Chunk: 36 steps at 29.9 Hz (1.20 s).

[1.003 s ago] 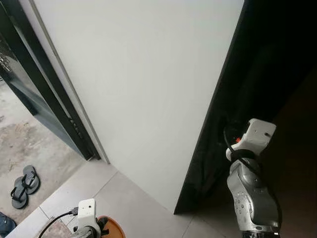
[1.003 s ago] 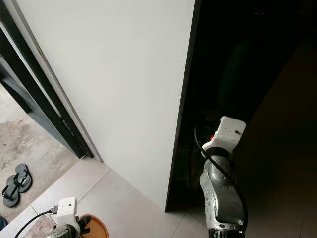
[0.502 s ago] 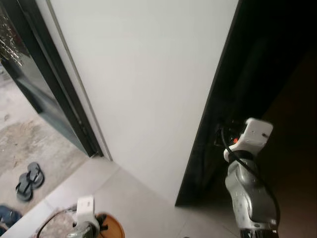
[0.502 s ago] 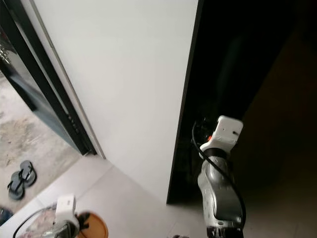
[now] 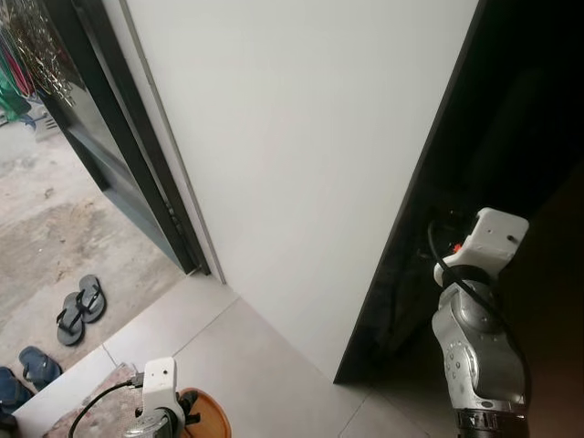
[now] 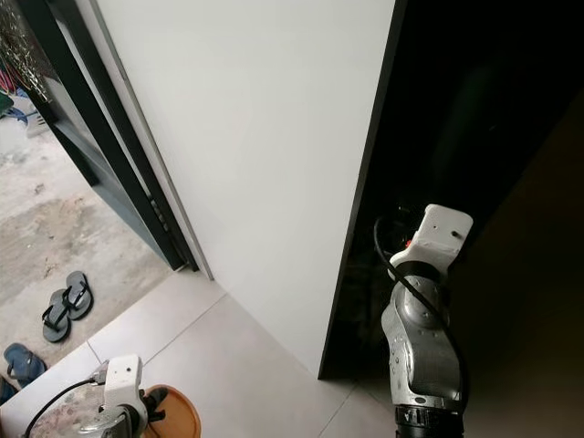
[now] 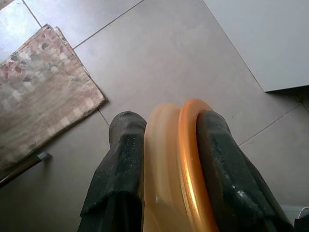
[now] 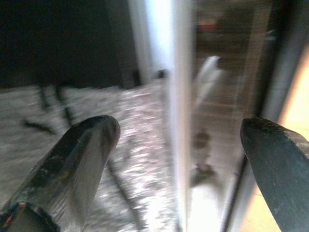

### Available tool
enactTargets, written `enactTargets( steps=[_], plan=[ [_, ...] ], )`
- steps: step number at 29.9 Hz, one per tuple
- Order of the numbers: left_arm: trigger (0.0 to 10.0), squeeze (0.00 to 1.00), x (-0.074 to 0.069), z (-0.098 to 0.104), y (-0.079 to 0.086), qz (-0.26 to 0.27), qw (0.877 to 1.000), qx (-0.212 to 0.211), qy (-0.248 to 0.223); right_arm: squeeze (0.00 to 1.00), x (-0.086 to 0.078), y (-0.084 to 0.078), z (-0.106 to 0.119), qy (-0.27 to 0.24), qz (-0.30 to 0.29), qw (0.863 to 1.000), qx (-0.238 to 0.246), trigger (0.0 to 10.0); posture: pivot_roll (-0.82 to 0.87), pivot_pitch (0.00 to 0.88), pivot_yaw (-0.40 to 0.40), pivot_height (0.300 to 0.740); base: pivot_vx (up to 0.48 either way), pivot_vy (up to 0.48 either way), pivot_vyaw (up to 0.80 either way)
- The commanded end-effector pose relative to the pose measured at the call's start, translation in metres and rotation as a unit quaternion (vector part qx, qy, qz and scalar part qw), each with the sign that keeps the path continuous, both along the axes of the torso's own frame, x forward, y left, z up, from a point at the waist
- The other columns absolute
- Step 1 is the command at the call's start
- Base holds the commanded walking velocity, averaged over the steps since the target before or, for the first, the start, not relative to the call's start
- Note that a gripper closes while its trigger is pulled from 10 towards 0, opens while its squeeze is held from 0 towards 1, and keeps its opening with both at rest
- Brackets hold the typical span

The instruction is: Restocking fridge

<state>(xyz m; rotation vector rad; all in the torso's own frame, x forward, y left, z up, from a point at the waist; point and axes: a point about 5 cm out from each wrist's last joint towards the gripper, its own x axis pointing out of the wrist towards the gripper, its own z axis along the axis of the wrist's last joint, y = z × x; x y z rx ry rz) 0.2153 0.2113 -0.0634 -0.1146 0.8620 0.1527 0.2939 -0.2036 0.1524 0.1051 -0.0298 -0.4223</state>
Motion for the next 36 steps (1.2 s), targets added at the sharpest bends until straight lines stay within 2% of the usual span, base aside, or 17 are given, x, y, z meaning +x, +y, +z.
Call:
enactTargets(
  steps=[1,6,11,19,29,36],
  plan=[
    [10.0,0.0,-0.015,-0.009,0.0,-0.006,0.999,0.003,0.034,0.0,-0.001,-0.004,-0.003,0.011,-0.018,1.0,-0.003,10.0,-0.03,0.074,0.016,0.74,0.0,0.0,0.0],
    [10.0,0.0,-0.015,-0.009,0.0,-0.007,0.999,0.003,0.035,0.0,-0.003,-0.014,-0.009,0.022,-0.051,0.998,0.016,10.0,-0.03,0.078,0.016,0.74,0.0,0.0,0.0],
    [10.0,0.0,-0.015,-0.009,0.0,-0.006,0.999,0.001,0.035,0.0,0.002,-0.014,-0.011,0.028,-0.037,0.999,0.029,10.0,-0.03,0.081,0.019,0.74,0.0,0.0,0.0],
    [10.0,0.0,-0.015,-0.009,0.001,-0.006,0.999,0.002,0.035,0.0,0.018,-0.018,-0.005,0.026,-0.02,0.999,-0.001,10.0,-0.03,0.083,0.024,0.74,0.0,0.0,0.0],
    [10.0,0.0,-0.014,-0.008,0.001,-0.007,0.999,0.003,0.035,0.0,0.028,-0.019,-0.006,0.039,0.02,0.998,-0.035,10.0,-0.03,0.086,0.026,0.74,0.0,0.0,0.0],
    [10.0,0.0,-0.014,-0.008,0.001,-0.008,0.999,0.005,0.035,0.0,0.037,-0.01,-0.002,0.038,0.048,0.997,-0.053,10.0,-0.04,0.087,0.032,0.74,0.0,0.0,0.0]
  ],
)
